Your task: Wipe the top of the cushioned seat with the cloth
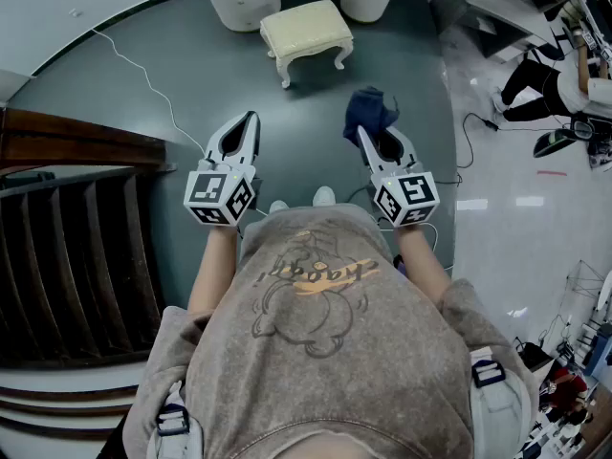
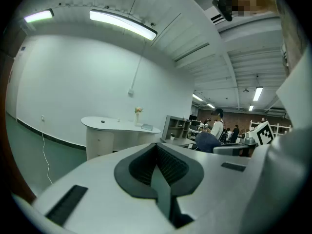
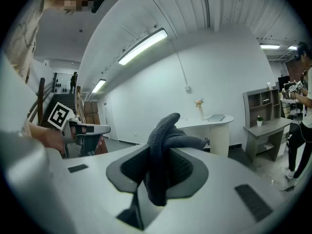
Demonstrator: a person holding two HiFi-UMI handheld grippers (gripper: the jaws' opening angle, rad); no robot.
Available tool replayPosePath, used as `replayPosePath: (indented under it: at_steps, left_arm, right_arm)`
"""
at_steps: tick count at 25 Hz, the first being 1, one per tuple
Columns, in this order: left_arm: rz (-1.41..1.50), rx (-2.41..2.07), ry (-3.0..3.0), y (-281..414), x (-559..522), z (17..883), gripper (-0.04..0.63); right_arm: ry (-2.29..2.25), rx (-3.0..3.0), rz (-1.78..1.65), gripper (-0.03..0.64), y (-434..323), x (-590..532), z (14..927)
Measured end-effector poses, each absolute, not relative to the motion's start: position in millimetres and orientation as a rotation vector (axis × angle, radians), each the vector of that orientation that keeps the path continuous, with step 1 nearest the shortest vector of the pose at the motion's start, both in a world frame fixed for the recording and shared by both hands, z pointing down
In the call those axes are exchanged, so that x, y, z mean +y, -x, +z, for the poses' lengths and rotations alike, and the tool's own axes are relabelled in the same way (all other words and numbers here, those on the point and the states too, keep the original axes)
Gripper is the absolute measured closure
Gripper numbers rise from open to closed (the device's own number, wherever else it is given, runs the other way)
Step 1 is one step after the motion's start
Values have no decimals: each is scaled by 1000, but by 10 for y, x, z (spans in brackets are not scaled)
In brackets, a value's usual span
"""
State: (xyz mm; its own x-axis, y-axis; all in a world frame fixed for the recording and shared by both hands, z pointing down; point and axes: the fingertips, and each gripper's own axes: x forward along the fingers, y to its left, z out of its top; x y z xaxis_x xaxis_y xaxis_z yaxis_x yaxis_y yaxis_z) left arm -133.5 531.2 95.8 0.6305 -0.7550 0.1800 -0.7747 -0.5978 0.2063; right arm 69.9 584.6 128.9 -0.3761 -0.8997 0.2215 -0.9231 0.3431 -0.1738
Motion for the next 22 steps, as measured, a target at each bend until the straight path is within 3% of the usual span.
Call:
replayPosePath:
  at_steps: [12,22]
  left_arm:
    - [81,-1326,-2547,953,5300,1100,578]
    - [98,-1360,-2539,932,4918,1139,578]
  right_arm:
    - [-1644,-2552,469,517,-1243,5772,1447]
    - [-1540,-2596,468,517,-1089,5316,1493]
